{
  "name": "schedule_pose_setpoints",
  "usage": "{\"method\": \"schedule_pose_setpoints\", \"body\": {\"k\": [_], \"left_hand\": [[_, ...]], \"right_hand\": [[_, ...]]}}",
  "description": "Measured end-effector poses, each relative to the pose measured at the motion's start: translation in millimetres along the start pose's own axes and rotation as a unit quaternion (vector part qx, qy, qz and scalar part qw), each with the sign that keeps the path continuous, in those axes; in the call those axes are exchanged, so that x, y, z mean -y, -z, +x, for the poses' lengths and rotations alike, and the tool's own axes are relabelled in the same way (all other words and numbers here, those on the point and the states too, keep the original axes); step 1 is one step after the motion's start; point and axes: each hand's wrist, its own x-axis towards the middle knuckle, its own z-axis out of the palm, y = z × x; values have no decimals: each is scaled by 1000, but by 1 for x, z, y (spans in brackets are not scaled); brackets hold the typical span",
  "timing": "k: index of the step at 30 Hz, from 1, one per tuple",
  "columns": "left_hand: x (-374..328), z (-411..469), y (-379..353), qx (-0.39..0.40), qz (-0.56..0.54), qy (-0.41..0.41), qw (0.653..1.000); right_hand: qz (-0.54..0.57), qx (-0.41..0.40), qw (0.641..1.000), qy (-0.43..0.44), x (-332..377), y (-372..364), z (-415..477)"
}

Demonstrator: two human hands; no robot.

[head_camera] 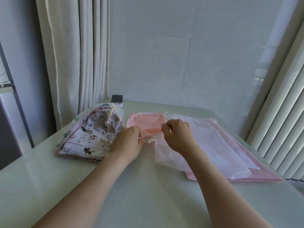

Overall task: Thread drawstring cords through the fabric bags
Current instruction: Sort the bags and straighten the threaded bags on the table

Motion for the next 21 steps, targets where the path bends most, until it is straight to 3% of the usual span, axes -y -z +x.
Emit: {"method": "schedule_pose_setpoints", "body": {"k": [5,14,21], "left_hand": [[-3,-1,0,12,9,10,1000],[-10,2,7,33,5,86,996],[-17,5,9,80,-150,151,974]], "right_hand": [[-88,-5,995,53,3,4,-6],[-14,40,997,61,5,-1,-4],[31,63,996,47,13,-6,-9]]}}
